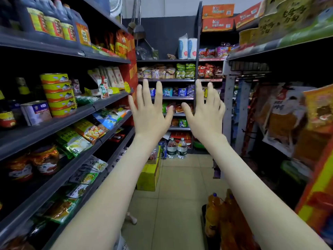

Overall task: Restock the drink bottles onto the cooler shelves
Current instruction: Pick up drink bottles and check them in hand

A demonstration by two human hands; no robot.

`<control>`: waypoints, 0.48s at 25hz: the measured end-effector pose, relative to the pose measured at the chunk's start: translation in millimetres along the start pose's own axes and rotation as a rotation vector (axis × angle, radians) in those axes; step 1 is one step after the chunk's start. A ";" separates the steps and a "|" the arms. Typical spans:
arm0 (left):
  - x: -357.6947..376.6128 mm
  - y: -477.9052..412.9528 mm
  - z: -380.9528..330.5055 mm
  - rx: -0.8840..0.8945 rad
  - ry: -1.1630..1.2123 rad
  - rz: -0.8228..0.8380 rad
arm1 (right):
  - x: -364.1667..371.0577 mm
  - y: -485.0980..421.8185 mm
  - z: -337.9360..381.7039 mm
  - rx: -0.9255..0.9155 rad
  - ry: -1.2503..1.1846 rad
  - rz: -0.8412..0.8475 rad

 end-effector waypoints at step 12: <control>304.0 -82.4 150.1 0.076 0.230 0.274 | 328.5 -131.4 3.7 0.179 0.124 0.316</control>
Point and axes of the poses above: each hand's wrist, its own y-axis away from the middle knuckle, its own x-axis out of the palm, z = x × y, the point moved 2 cm from there along -y, towards the middle knuckle, and after that the axes turned 14 degrees about x, right-handed, at the moved point
